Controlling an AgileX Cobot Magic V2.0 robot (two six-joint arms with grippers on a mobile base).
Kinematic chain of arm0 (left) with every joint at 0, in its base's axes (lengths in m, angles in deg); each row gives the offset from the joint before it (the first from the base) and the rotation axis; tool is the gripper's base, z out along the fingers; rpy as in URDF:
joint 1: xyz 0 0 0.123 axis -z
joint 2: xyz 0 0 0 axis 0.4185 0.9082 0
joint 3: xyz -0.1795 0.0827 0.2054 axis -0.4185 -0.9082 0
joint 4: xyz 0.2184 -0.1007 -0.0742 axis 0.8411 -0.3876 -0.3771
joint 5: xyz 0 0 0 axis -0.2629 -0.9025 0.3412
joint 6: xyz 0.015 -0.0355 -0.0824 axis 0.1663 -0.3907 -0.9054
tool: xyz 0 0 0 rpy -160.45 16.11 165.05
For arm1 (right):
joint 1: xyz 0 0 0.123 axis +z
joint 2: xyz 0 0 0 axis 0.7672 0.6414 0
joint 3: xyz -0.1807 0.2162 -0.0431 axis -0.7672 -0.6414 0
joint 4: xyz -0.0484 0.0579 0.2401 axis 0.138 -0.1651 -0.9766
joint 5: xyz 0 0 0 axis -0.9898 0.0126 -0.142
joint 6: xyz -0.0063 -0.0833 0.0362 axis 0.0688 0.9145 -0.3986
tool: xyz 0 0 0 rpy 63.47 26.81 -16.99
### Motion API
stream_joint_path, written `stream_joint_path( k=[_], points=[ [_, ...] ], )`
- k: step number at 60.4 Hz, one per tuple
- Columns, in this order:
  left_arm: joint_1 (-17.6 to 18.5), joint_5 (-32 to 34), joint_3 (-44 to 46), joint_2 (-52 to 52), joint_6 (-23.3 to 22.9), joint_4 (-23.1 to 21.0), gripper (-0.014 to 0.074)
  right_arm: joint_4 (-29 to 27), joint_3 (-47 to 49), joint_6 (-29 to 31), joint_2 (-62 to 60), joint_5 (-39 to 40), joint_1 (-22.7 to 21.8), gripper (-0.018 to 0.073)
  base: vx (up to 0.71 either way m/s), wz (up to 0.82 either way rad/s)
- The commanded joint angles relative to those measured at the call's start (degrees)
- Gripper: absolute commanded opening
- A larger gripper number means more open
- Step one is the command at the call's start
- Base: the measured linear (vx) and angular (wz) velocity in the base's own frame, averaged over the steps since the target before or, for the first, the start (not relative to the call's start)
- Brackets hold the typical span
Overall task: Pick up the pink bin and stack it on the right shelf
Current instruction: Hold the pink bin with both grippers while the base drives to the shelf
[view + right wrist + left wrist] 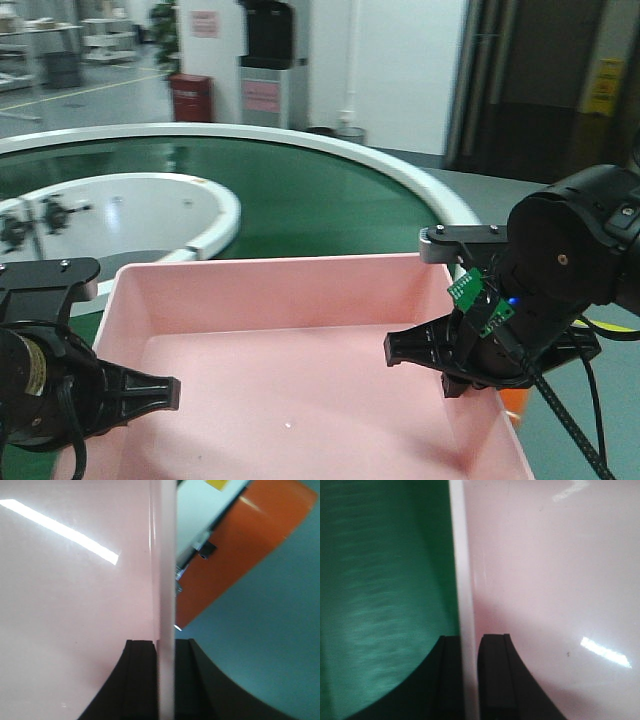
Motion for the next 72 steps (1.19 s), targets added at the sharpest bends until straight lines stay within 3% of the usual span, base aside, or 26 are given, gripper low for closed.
stream_joint_path(
  k=[1,72],
  points=[
    [0.42,3.33,1.73,-2.22,0.41,1.88,0.0104,3.67,1.55,0.3,-2.56,1.85,-0.25,-0.0009,-0.18,-0.7],
    [0.42,3.33,1.73,-2.22,0.41,1.88,0.0104,3.66,1.55,0.3,-2.56,1.84,-0.25,-0.0009,-0.13,-0.67]
  ],
)
